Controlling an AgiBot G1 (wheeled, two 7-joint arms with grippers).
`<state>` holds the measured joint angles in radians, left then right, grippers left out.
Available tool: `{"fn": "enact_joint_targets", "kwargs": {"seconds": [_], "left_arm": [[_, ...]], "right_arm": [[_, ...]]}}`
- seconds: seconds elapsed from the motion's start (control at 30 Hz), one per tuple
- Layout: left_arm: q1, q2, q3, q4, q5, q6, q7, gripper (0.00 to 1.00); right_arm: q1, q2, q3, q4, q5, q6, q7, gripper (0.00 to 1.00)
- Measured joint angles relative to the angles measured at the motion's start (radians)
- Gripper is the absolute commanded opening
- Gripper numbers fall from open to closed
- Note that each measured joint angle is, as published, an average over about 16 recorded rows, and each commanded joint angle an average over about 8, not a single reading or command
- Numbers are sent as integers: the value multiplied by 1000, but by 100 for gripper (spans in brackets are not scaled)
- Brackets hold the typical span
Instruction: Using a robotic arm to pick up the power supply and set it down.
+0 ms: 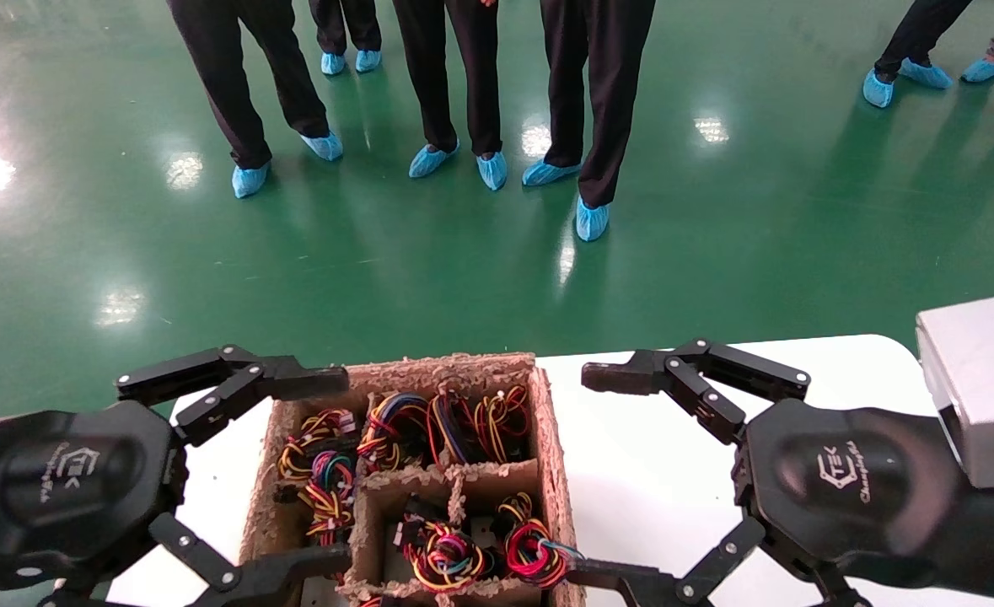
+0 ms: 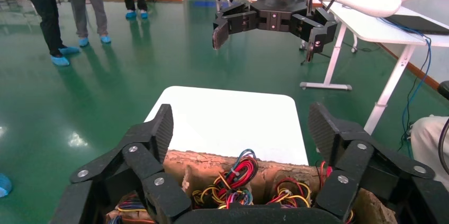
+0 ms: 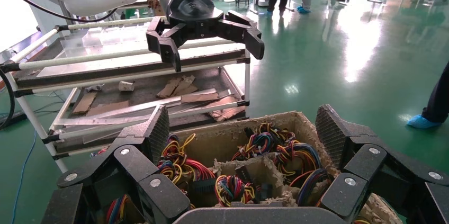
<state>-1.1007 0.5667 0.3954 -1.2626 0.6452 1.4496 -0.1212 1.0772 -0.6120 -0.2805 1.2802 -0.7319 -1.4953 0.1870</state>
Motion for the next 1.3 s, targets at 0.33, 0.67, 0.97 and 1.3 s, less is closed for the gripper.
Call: {"fn": "enact_joint_targets", "kwargs": {"seconds": [0.33,0.67,0.97,1.3], "left_arm": [[0,0,0,0,0,0,0,0],[0,0,0,0,0,0,0,0],[0,0,0,0,0,0,0,0],[0,0,0,0,0,0,0,0]], "right_arm": [[0,0,0,0,0,0,0,100],[0,0,0,0,0,0,0,100],[0,0,0,0,-1,1,0,100],[0,-6,-8,3,-19,17,3,100]]}}
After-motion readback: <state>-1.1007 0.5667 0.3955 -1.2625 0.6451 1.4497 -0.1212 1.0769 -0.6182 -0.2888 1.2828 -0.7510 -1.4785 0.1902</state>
